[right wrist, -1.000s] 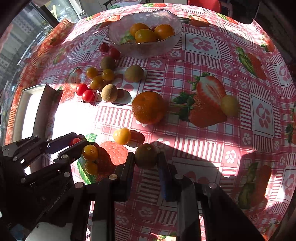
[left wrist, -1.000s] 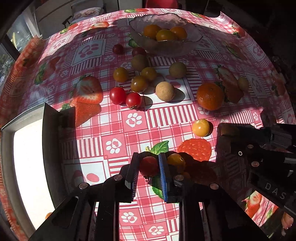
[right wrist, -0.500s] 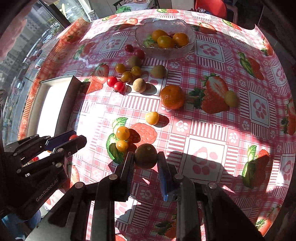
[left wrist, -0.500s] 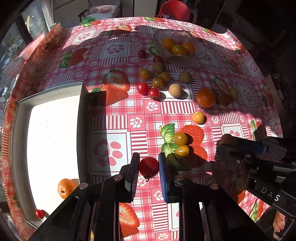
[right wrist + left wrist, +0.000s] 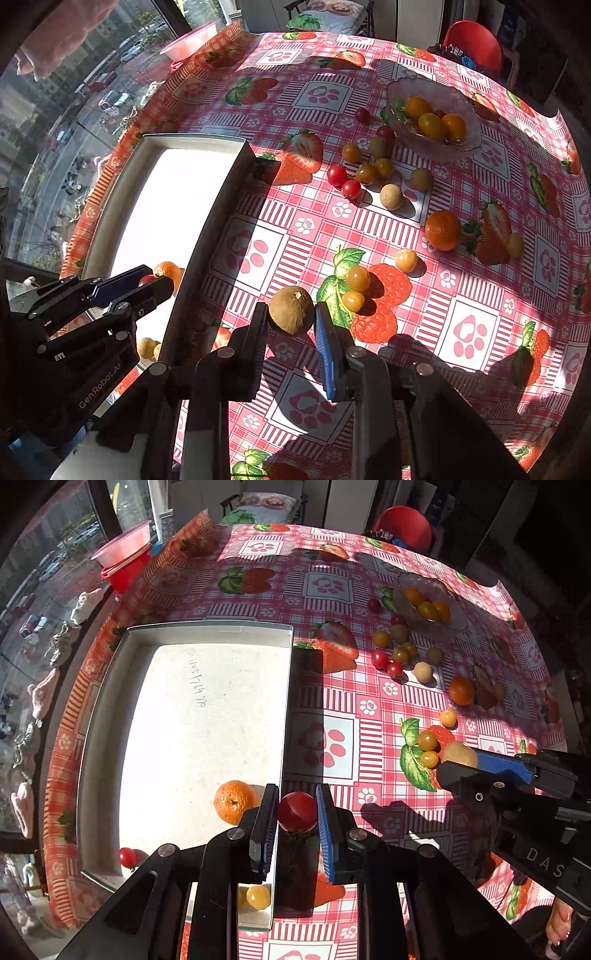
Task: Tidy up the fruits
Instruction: 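Place the tomato in the tray with the left tool while the right tool places the kiwi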
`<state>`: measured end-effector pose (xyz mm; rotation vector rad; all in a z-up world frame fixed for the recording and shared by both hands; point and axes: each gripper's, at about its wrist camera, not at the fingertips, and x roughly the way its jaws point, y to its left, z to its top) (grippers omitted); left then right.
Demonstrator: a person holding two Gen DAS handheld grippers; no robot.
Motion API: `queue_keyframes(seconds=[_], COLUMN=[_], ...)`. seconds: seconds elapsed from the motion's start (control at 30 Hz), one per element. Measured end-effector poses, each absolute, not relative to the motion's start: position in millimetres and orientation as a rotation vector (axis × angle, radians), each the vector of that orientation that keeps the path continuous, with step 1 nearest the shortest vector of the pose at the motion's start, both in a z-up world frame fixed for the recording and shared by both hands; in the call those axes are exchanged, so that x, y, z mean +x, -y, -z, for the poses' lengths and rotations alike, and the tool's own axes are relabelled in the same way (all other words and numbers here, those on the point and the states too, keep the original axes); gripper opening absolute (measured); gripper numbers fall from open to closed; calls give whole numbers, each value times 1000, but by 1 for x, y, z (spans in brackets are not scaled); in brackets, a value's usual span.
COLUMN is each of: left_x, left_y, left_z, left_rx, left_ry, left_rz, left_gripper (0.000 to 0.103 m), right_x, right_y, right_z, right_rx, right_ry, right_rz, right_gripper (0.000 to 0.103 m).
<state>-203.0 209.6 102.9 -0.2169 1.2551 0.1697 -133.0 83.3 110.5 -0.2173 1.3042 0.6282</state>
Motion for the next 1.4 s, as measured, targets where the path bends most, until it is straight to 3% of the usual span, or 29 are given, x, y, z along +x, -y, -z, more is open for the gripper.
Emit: queue_keyframes(seconds=[0.73, 1.4], left_x=[-241, -220], left_y=[-334, -348], left_z=[-87, -34], left_rx=[-310, -269], left_ry=[-1246, -1343], left_rz=[-379, -376], left_gripper=[22, 22], right_x=[-161, -138], right_y=[-223, -272], right_z=[-108, -46], right_rx=[-407, -491], right_ry=[-1271, -1357], right_rz=[-797, -751], right_gripper=[27, 27])
